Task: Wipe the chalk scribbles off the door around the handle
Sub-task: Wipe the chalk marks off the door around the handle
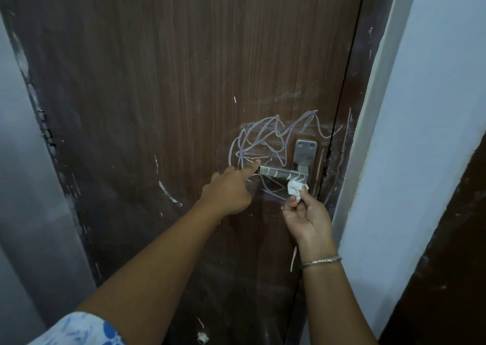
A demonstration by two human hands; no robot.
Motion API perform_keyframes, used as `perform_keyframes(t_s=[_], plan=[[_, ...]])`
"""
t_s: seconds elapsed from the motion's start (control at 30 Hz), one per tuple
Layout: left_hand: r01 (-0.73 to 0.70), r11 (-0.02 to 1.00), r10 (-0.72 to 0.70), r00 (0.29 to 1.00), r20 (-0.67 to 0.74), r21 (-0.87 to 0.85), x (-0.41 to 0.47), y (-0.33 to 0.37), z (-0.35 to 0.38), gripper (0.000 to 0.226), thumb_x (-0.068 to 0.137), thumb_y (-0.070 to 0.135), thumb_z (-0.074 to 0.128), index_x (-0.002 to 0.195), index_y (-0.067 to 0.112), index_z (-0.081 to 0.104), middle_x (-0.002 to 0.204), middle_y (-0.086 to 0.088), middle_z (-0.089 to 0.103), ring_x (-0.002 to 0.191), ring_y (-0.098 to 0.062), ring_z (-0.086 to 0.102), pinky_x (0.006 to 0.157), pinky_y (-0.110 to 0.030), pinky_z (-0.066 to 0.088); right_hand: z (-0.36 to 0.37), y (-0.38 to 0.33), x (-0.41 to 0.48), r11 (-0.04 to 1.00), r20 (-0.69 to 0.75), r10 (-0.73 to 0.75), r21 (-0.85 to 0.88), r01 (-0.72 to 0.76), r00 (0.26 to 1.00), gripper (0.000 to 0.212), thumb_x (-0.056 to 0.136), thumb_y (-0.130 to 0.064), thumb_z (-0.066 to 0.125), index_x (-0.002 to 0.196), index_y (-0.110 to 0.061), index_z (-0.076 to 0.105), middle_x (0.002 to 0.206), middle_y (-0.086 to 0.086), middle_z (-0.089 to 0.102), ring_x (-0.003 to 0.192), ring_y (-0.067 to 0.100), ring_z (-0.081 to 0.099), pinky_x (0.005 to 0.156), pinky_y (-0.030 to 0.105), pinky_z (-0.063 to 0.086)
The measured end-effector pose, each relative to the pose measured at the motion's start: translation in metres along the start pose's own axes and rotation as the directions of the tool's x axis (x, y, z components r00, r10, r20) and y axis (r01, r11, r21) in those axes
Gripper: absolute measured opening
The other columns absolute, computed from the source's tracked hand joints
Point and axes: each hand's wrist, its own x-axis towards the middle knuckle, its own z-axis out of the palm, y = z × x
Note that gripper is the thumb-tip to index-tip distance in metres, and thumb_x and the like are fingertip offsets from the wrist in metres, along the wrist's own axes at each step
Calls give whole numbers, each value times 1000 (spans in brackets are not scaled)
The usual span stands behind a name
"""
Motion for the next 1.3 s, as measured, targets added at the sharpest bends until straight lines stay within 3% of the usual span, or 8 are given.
perform_keyframes(t_s=[0.3, 0.5, 0.83, 0.93, 1.0, 1.1, 1.2, 1.3], plan=[[-6, 998, 9, 999, 48, -65, 0, -1, -3, 83, 83, 8, 45, 137, 61, 12, 149, -10, 31, 122, -40, 43, 96, -55, 43, 17, 5, 8, 976, -67, -201, -105, 193, 977, 24, 92, 7, 45, 77, -11, 51, 74, 2, 48, 60, 7, 43, 40, 9, 37], [-5, 997, 9, 998, 61, -71, 1, -1, -4, 88, 82, 2, 45, 138, 60, 11, 148, -12, 33, 119, -41, 46, 93, -55, 46, 6, 8, 2, 953, -63, -269, -165, 256, 961, 16, 90, 2, 51, 85, -10, 60, 83, 3, 59, 68, 7, 51, 45, 10, 41], [-8, 995, 15, 997, 74, -96, 4, -5, 0, 90, 82, 0, 43, 137, 62, 9, 149, -11, 35, 119, -42, 47, 93, -56, 45, 0, 12, -2, 870, -55, -392, -347, 351, 918, 17, 89, -1, 55, 82, -15, 63, 69, 0, 59, 53, 4, 49, 43, 13, 40], [-1, 994, 9, 998, 64, -111, 4, -5, 1, 91, 82, -1, 42, 135, 64, 8, 152, -10, 29, 121, -41, 45, 94, -56, 44, -9, 15, -8, 655, -34, -638, -551, 518, 770, 8, 89, -9, 58, 89, -15, 64, 83, 1, 66, 64, 6, 58, 52, 17, 46], [-2, 993, 9, 998, 63, -117, 3, -5, 2, 90, 82, 0, 42, 135, 65, 8, 152, -10, 29, 120, -41, 45, 96, -56, 43, -10, 14, -13, 376, 106, -812, -658, 653, 575, 8, 89, -12, 58, 95, -14, 62, 89, 2, 66, 75, 9, 61, 63, 18, 48], [-3, 993, 10, 998, 55, -121, 2, -4, 3, 87, 83, 4, 43, 135, 64, 8, 151, -12, 30, 117, -43, 48, 93, -56, 45, -8, 12, -16, -54, 415, -840, -704, 708, 349, 16, 88, -13, 59, 102, -8, 65, 93, 7, 66, 79, 14, 62, 64, 17, 47], [-5, 992, 11, 999, 45, -128, 0, -4, 4, 82, 85, 10, 43, 134, 66, 7, 149, -12, 33, 115, -42, 49, 92, -57, 46, -7, 11, -13, -351, 587, -771, -716, 603, 248, 18, 87, -8, 60, 103, -1, 66, 91, 16, 63, 75, 21, 57, 60, 11, 34], [4, 992, 1, 999, 43, -129, 0, -4, 4, 82, 85, 11, 43, 133, 67, 6, 150, -12, 31, 116, -40, 48, 92, -56, 45, -10, 10, -13, -481, 667, -717, -685, 547, 204, 16, 84, -4, 63, 98, 2, 67, 83, 19, 62, 70, 24, 56, 59, 8, 28]])
